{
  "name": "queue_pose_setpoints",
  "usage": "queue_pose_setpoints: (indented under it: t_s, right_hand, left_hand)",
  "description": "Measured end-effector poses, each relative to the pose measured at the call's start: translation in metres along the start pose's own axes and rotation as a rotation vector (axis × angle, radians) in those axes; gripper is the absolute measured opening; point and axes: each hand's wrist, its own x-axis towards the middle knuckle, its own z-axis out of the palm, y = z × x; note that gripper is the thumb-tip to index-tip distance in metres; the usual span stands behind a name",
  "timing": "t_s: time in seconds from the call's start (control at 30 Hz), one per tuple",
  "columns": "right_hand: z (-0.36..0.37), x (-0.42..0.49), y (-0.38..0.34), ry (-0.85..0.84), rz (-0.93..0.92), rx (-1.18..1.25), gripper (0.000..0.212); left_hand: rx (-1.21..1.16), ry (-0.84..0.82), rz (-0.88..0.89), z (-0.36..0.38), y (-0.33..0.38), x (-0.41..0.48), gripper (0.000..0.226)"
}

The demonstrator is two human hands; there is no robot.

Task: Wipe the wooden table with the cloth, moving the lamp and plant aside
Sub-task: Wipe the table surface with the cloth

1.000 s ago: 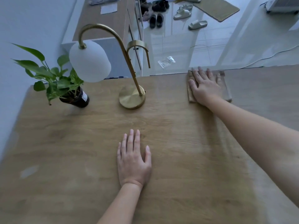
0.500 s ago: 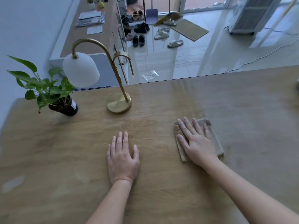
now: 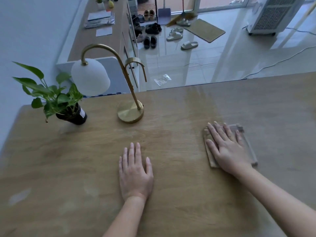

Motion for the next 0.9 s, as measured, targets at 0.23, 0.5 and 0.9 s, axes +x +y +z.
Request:
queue_pose_setpoints:
  t_s: [0.23, 0.5, 0.9]
  right_hand:
    - [-0.032, 0.158, -0.010, 0.023, 0.081, 0.020, 0.065]
    - [-0.050, 0.241, -0.024, 0.008, 0.088, 0.016, 0.067]
    - [-0.012, 0.049, 0.024, 0.000, -0.004, 0.008, 0.063]
  left_hand:
    - [0.023, -0.002, 0.006, 0.002, -0.002, 0.001, 0.068]
    - [0.018, 0.003, -0.011, 0.003, -0.005, 0.005, 0.067]
    - [-0.001, -0.001, -0.015, -0.007, -0.002, 0.003, 0.068]
